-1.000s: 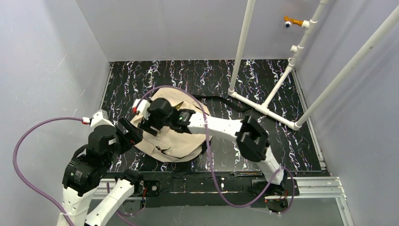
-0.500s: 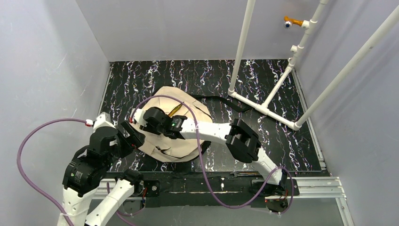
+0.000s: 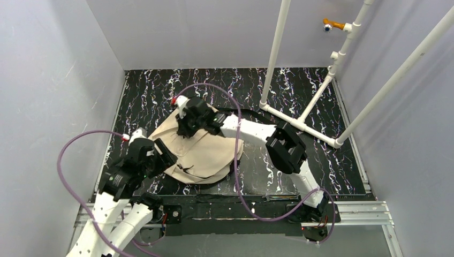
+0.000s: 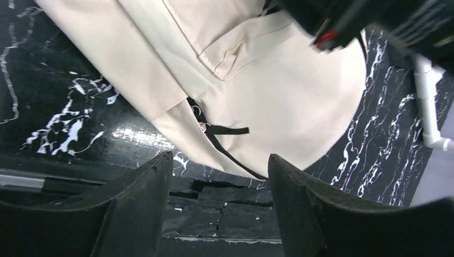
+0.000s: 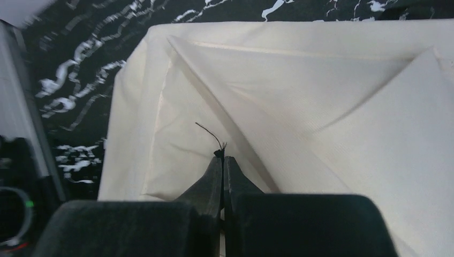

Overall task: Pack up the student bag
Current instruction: Zip the student bag at the center of the board.

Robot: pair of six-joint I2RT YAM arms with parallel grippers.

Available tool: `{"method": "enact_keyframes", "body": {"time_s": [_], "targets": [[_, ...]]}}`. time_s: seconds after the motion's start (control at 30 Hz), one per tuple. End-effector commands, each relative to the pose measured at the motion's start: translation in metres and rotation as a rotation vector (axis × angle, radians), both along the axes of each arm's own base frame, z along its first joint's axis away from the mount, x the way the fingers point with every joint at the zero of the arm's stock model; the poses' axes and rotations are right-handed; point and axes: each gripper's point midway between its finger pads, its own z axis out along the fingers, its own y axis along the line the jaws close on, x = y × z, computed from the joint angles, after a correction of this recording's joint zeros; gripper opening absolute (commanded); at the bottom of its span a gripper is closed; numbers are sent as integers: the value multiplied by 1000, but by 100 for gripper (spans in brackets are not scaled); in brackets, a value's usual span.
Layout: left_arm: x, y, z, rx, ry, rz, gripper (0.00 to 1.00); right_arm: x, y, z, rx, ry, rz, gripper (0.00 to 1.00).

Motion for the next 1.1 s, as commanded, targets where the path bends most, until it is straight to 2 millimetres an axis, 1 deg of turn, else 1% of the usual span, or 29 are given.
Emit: {"method": "enact_keyframes", "body": {"time_s": [0.0, 0.07, 0.13, 0.17, 0.27, 0.33, 0.43, 0.5, 0.6, 0.7, 0.77, 0.83, 0.9, 0.93, 0.97, 1.03, 1.07], "targets": [[33, -27, -13, -64, 6, -29, 64, 4, -6, 65, 326, 340, 51, 1], [50, -36, -19, -58, -11, -58, 65, 2, -5, 70, 390, 405, 73, 1], [70, -40, -20, -9, -60, -105, 66, 0, -5, 69, 434, 476, 85, 1], [79, -41, -19, 21, -84, -139, 69, -1, -5, 69, 449, 506, 92, 1], [97, -33, -12, 140, -132, -175, 71, -5, -5, 68, 472, 553, 99, 1], [106, -35, -13, 169, -176, -204, 67, -6, -5, 74, 484, 553, 101, 1], [117, -39, -28, 193, -232, -241, 59, -6, -5, 85, 508, 553, 110, 1], [124, -40, -37, 205, -254, -247, 56, -7, -5, 90, 517, 554, 116, 1], [131, -40, -55, 232, -251, -252, 56, -7, -4, 92, 519, 557, 121, 1], [136, -37, -66, 268, -229, -252, 55, -9, -5, 93, 517, 560, 126, 1], [140, -31, -72, 306, -222, -235, 52, -9, -5, 96, 521, 557, 129, 1], [141, -23, -78, 355, -192, -229, 43, -9, -5, 98, 525, 553, 132, 1], [138, -19, -85, 378, -142, -224, 29, -8, -5, 99, 525, 548, 124, 1], [130, -15, -95, 386, -64, -210, 6, -1, -7, 103, 525, 525, 105, 1], [123, -9, -102, 395, -17, -187, 0, 5, -10, 105, 526, 513, 85, 1], [113, -3, -111, 391, 24, -141, 0, 21, -18, 110, 538, 499, 38, 1], [111, -3, -113, 375, 19, -132, 0, 30, -24, 114, 554, 503, 18, 1]]}}
